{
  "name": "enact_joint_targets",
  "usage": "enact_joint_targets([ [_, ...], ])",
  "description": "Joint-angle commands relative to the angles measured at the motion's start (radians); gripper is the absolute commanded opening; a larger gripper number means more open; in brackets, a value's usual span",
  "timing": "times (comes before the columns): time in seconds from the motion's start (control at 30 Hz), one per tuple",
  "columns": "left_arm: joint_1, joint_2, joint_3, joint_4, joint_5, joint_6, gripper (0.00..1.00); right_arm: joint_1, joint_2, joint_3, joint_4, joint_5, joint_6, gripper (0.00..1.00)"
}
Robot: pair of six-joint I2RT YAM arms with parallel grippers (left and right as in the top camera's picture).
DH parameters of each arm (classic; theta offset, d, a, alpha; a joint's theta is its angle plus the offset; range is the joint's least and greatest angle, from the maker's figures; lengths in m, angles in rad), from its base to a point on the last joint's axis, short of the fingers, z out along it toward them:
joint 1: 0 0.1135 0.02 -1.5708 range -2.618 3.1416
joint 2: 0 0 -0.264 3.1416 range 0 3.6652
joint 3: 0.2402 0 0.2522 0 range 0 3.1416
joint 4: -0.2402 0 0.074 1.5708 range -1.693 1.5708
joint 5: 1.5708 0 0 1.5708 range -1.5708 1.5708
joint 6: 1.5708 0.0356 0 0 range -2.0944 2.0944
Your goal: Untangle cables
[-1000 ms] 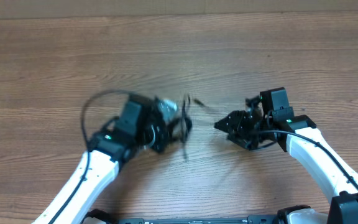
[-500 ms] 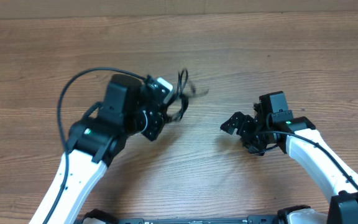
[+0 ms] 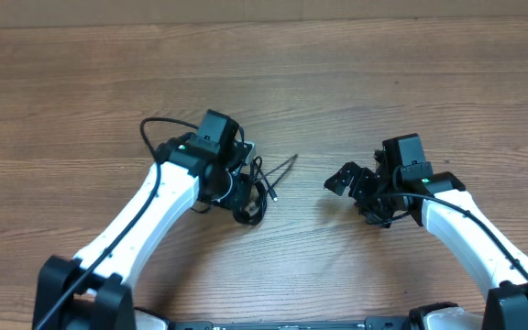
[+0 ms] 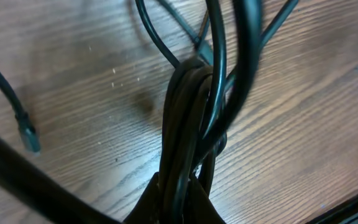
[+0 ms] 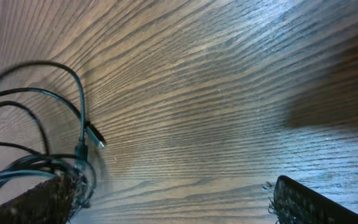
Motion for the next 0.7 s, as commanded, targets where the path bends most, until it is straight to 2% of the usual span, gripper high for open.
enact_joint_targets([
  [0.0, -0.002, 0.035, -0.002, -0.002, 0.014, -0.1, 0.07, 0.0, 0.002, -0.009, 0.005, 0.047, -0.004, 1.0],
  [0.17, -0.002, 0.053, -0.002, -0.002, 0.013, -0.11, 0.29, 0.0, 0.002, -0.009, 0.006, 0.068, -0.004, 1.0],
  [0.23, -0.002, 0.053, -0.002, -0.002, 0.013, -0.109, 0.7, 0.0, 0.002, -0.009, 0.007, 0.068, -0.004, 1.0],
  [0.27, -0.002, 0.053, -0.002, -0.002, 0.013, -0.109, 1.0, 0.0, 0.002, -0.009, 0.007, 0.068, -0.004, 1.0],
  [0.67, -0.003, 0.053, -0.002, 0.0, 0.014, -0.118, 1.0, 0.0, 0.002, -0.009, 0.004, 0.068, -0.003, 1.0],
])
